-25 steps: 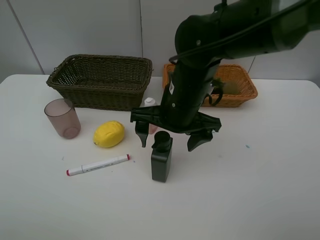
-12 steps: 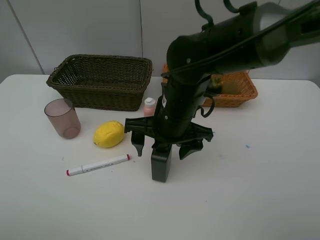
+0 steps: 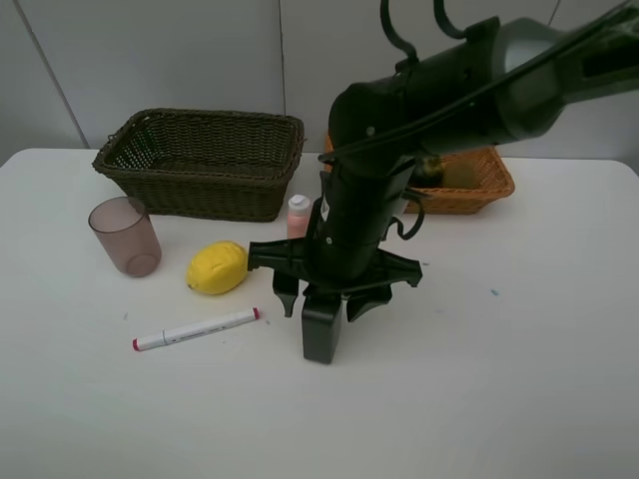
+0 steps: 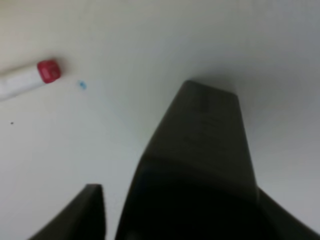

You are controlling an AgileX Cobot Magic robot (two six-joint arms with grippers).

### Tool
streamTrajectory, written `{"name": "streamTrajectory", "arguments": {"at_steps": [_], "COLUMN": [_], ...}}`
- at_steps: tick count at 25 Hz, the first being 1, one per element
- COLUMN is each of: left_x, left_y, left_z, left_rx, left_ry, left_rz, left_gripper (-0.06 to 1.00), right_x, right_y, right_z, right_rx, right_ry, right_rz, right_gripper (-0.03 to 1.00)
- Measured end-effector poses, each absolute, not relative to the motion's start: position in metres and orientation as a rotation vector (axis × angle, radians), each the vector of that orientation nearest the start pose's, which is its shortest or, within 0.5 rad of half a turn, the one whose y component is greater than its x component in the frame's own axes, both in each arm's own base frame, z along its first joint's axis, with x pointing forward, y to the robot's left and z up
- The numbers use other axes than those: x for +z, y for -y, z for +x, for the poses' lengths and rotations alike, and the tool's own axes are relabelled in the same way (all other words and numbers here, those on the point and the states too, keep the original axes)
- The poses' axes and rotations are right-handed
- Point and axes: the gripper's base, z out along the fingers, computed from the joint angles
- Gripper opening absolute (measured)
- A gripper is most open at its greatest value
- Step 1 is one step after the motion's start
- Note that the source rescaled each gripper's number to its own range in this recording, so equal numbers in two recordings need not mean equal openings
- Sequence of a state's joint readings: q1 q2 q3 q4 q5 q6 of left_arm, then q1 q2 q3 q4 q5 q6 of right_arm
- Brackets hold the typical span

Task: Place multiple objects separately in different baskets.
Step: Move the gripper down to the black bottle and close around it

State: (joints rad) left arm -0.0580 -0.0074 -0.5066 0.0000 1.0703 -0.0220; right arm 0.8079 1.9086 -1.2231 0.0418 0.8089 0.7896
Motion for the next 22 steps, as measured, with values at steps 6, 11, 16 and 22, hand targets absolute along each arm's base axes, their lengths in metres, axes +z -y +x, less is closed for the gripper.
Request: {"name": "streamTrajectory", "arguments": {"at_steps": [6,11,16,22], "left_x": [0.2783,0.2783,0.2783,0.2783], "left_y": [-0.0004,-0.0004,-0.0004,-0.0004], "left_z": [-0.0072,-0.0072,-0.0072,-0.0072], "left_rx": [-0.05,-0.05,-0.05,-0.05], "left_ry": [-2.04,-2.04,-2.04,-2.04], "left_rz": [0.037,0.037,0.037,0.037], "left_gripper": [0.96,0.96,0.96,0.96], "right_x": [0.1635,0.1635,0.1638,0.1693], "right_y": [-0.2637,-0.2632,-0.2628,-0.2596], "right_z": [0.2491,0.2491,0.249,0.2475], "right_rx": [0.186,0.177,0.173,0.139], "right_ry": [-3.053,-3.053,-3.054,-3.057], "right_rz": [0.003,-0.002,-0.005,-0.022], "right_gripper": [0.02,0.02,0.02,0.02]}}
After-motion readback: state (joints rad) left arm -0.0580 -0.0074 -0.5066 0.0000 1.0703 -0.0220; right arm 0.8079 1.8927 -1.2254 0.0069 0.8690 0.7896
